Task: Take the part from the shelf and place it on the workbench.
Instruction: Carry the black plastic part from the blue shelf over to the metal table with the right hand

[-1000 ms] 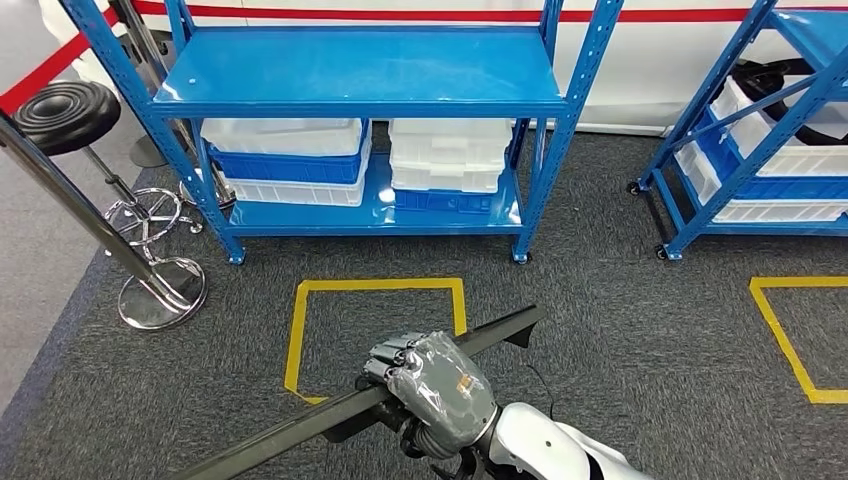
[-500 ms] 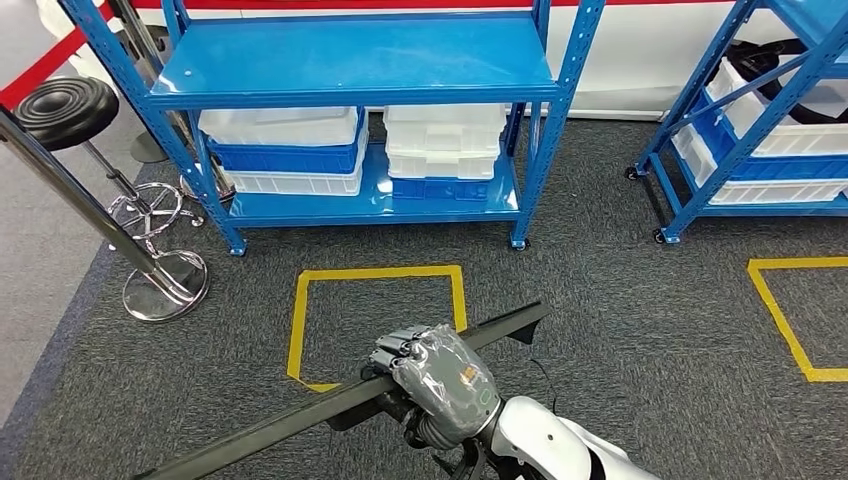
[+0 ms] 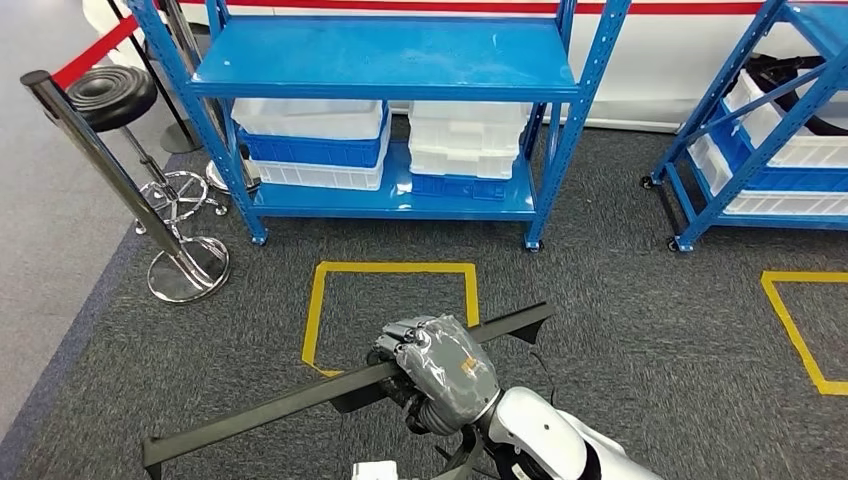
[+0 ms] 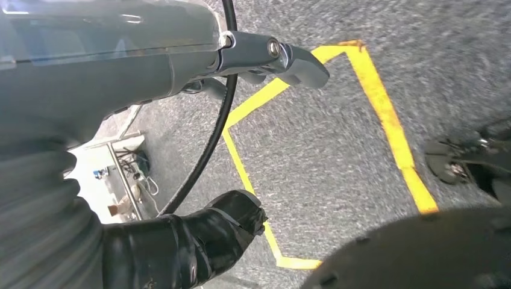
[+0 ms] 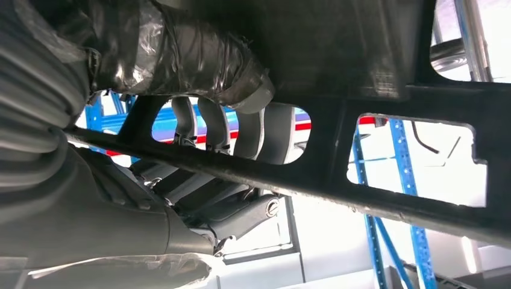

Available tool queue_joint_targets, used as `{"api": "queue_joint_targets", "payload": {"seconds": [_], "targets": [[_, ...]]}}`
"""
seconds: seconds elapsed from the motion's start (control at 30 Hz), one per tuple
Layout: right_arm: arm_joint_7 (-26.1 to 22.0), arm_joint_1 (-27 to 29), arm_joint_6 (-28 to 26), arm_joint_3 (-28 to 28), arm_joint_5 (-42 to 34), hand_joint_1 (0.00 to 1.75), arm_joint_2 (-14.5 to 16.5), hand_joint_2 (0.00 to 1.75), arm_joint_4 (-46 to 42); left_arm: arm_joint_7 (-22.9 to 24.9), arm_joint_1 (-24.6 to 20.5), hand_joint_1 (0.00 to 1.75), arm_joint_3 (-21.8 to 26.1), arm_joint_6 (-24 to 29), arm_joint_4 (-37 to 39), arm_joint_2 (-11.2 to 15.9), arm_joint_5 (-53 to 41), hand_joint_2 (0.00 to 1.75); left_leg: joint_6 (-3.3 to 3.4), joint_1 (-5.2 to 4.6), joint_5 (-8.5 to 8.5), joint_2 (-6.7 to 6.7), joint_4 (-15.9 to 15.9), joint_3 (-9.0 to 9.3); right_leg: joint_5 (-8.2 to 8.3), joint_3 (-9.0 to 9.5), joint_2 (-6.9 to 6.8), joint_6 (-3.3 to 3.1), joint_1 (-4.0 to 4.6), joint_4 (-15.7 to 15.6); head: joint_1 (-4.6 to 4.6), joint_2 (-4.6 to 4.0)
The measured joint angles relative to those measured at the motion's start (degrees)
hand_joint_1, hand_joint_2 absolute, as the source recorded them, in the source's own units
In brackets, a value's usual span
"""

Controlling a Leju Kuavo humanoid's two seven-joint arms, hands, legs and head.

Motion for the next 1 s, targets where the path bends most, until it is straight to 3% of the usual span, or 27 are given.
{"api": "queue_joint_targets", "payload": {"seconds": [0.1,0.13,0.17,0.2,0.23,0.3,0.37,0.4,0.47,0.5,0.53,0.6,0.63,0.67,0.73,0.77,0.8,0.87,0.9,0.93,0.97,1.0], "targets": [[0.02,0.04,0.0,-0.21,0.0,1.75,0.01,1.75,0.52,-0.04,-0.22,0.0,0.0,-0.17,1.11,-0.56,0.0,1.75,0.94,0.1,2.22,-0.54,-0.11,-2.46,-8.49,-2.42,1.76,0.38,-0.13,8.72,0.01,0.0],[0.03,0.06,0.0,-0.22,0.0,1.75,0.01,1.75,0.69,-0.06,-0.22,0.0,0.0,-0.19,1.36,-0.69,0.0,1.75,0.94,0.07,2.88,-0.82,0.0,-3.47,-10.25,-2.89,1.93,0.41,-0.12,11.94,0.0,0.0],[0.04,0.07,0.0,-0.23,0.0,1.75,0.01,1.75,0.85,-0.08,-0.21,0.0,0.0,-0.21,1.58,-0.82,0.0,1.75,0.87,0.05,3.54,-1.17,0.14,-4.51,-10.7,-2.7,2.0,0.41,-0.13,13.93,-0.01,0.01],[0.04,0.08,0.0,-0.23,0.0,1.75,0.01,1.75,0.99,-0.08,-0.19,0.0,0.0,-0.23,1.78,-0.93,0.0,1.75,0.75,0.05,4.17,-1.53,0.3,-5.53,-9.9,-1.54,2.06,0.34,-0.14,14.05,-0.01,0.01],[0.04,0.08,0.0,-0.24,0.0,1.75,0.01,1.75,1.09,-0.08,-0.18,0.0,0.0,-0.25,1.96,-1.04,0.0,1.75,0.58,0.06,4.79,-1.95,0.46,-6.46,-8.4,0.59,2.25,0.19,-0.16,12.17,-0.01,0.01],[0.04,0.05,-0.01,-0.27,-0.01,1.75,0.03,1.75,1.2,-0.09,-0.26,0.0,0.01,-0.27,2.22,-1.3,0.0,1.75,0.06,0.0,6.0,-2.88,0.78,-7.99,-6.84,6.68,3.78,-0.34,-0.16,4.26,0.0,0.01],[0.03,0.01,-0.04,-0.36,-0.03,1.75,0.07,1.75,1.25,-0.09,-0.31,0.0,0.02,-0.28,2.43,-1.49,0.0,1.75,-0.62,-0.13,7.21,-3.76,0.72,-8.68,-7.56,10.44,5.23,-0.77,-0.05,-1.69,-0.01,0.0],[0.02,0.0,-0.05,-0.41,-0.03,1.75,0.1,1.75,1.27,-0.09,-0.27,0.0,0.02,-0.28,2.56,-1.53,0.0,1.75,-1.01,-0.19,7.87,-4.2,0.48,-8.82,-7.82,10.85,5.3,-0.97,0.12,-2.77,-0.02,-0.01],[0.01,-0.03,-0.05,-0.47,-0.03,1.75,0.21,1.75,1.37,-0.09,-0.06,0.0,0.02,-0.28,2.81,-1.55,0.01,1.75,-1.72,-0.05,8.59,-4.61,0.1,-9.1,-6.81,10.01,4.17,-1.71,0.04,-3.03,-0.01,-0.01],[0.01,-0.03,-0.04,-0.49,-0.02,1.75,0.3,1.75,1.4,-0.09,0.01,0.0,0.02,-0.28,2.9,-1.57,0.02,1.75,-1.96,0.03,7.52,-4.09,0.67,-9.5,-6.14,9.42,3.51,-2.26,-0.03,-3.12,-0.05,-0.01],[0.01,-0.02,-0.04,-0.51,-0.02,1.75,0.39,1.75,1.43,-0.09,0.04,0.0,0.02,-0.28,2.97,-1.59,0.02,1.75,-2.19,0.13,5.27,-3.24,2.22,-10.1,-5.43,8.69,2.83,-2.76,-0.16,-3.26,-0.06,0.0],[0.02,0.01,-0.03,-0.54,-0.05,1.75,0.49,1.75,1.45,-0.09,-0.05,0.0,0.01,-0.35,3.1,-1.68,0.02,1.75,-2.69,0.31,-1.27,-1.46,8.7,-11.63,-4.04,6.95,1.6,-3.3,-0.03,-3.23,-0.13,0.0],[0.02,0.03,-0.01,-0.55,-0.09,1.75,0.5,1.75,1.46,-0.09,-0.11,0.0,0.0,-0.43,3.22,-1.75,0.02,1.75,-2.98,0.39,-3.47,-1.12,12.45,-12.17,-3.32,6.04,0.99,-3.33,0.04,-3.15,-0.12,0.0],[0.03,0.04,0.02,-0.56,-0.16,1.75,0.51,1.75,1.46,-0.1,-0.15,0.0,0.0,-0.54,3.39,-1.84,0.02,1.75,-3.22,0.43,-4.09,-0.98,15.55,-12.24,-2.59,5.03,0.34,-3.29,0.12,-3.01,-0.12,0.0],[0.04,0.06,0.07,-0.56,-0.31,1.75,0.54,1.75,1.47,-0.18,-0.21,0.0,0.0,-0.82,3.79,-2.03,0.02,1.75,-3.39,0.44,-1.38,-0.8,16.96,-10.1,-1.34,3.09,-0.93,-3.16,0.26,-2.61,-0.12,0.0],[0.04,0.06,0.09,-0.58,-0.38,1.75,0.55,1.75,1.47,-0.25,-0.24,0.0,0.01,-1.04,4.06,-2.12,0.02,1.75,-3.29,0.41,0.18,-0.36,14.82,-7.57,-0.81,2.16,-1.53,-3.06,0.34,-2.35,-0.13,0.0],[0.04,0.05,0.11,-0.62,-0.44,1.75,0.6,1.75,1.45,-0.36,-0.33,0.0,0.02,-1.33,4.4,-2.22,0.02,1.75,-3.06,0.28,0.36,0.58,10.87,-4.11,-0.39,1.47,-2.08,-2.9,0.45,-2.07,-0.13,0.0],[0.05,-0.02,0.21,-0.75,-0.51,1.75,0.68,1.75,1.41,-0.7,-0.51,0.0,0.05,-2.08,5.39,-2.45,0.03,1.75,-2.21,-0.22,-1.81,2.38,2.33,2.06,0.39,0.76,-3.17,-2.37,0.61,-1.68,-0.12,-0.01],[0.05,-0.06,0.27,-0.8,-0.51,1.75,0.72,1.75,1.39,-0.93,-0.59,0.0,0.08,-2.51,5.95,-2.59,0.04,1.75,-1.67,-0.51,-2.91,2.71,-0.32,3.54,0.83,0.7,-3.77,-2.04,0.6,-1.67,-0.11,0.0],[0.05,-0.08,0.39,-0.84,-0.52,1.75,0.75,1.75,1.39,-1.19,-0.57,0.0,0.1,-3.01,6.57,-2.78,0.04,1.75,-1.06,-0.69,-3.04,2.4,-1.48,3.77,1.32,0.7,-4.39,-1.69,0.53,-1.81,-0.1,-0.01],[0.05,-0.09,0.54,-0.84,-0.52,1.75,0.76,1.75,1.41,-1.43,-0.53,0.0,0.12,-3.54,7.19,-3.07,0.05,1.75,-0.52,-0.6,-2.49,1.94,-1.82,3.35,1.6,0.62,-4.6,-1.29,0.43,-1.88,-0.1,0.0],[0.07,-0.09,0.72,-0.85,-0.52,1.75,0.78,1.75,1.43,-1.71,-0.52,0.0,0.14,-4.11,7.93,-3.44,0.07,1.75,0.02,-0.51,-1.69,1.48,-2.09,2.82,0.9,0.4,-3.83,-0.89,0.32,-1.55,-0.1,0.01]]}}
